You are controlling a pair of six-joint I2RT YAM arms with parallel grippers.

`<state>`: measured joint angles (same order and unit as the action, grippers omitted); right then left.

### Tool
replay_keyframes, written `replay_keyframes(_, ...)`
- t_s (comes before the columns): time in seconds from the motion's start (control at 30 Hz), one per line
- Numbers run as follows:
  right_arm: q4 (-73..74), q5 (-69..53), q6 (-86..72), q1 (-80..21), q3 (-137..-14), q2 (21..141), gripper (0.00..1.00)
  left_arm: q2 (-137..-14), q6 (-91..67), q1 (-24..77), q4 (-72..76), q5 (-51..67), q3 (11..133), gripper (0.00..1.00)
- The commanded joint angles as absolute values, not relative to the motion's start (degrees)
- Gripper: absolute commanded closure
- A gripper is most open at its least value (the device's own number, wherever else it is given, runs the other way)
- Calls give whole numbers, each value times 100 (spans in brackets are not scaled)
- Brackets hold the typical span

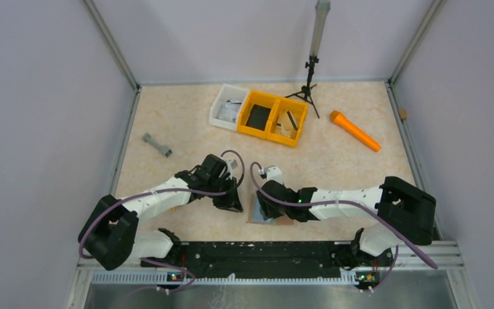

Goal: Take the credit cards out of the card holder
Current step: Remove the credit card from the card holder.

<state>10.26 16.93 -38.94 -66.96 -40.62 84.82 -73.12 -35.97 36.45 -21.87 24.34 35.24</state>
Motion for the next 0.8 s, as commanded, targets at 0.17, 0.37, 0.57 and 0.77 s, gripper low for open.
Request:
replay_keyframes(0.17,723,2016,-4094,-6733,-3453,8073,73,-7253,-3861,3664,-1505,2677,3154,79)
replay_keyframes(0.37,-542,2102,-4462,-6725,-2290,7162,81,-6983,-4385,3662,-428,2881,2547,65)
replay_keyframes(0.57,-1008,1899,-4591,-6609,-1752,6690,80,-7029,-4756,3658,455,3143,2127,43)
replay_keyframes(0.77,-1825,1609,-4836,-6476,-1173,6594,80,-7482,-5102,3745,1265,3461,1951,49)
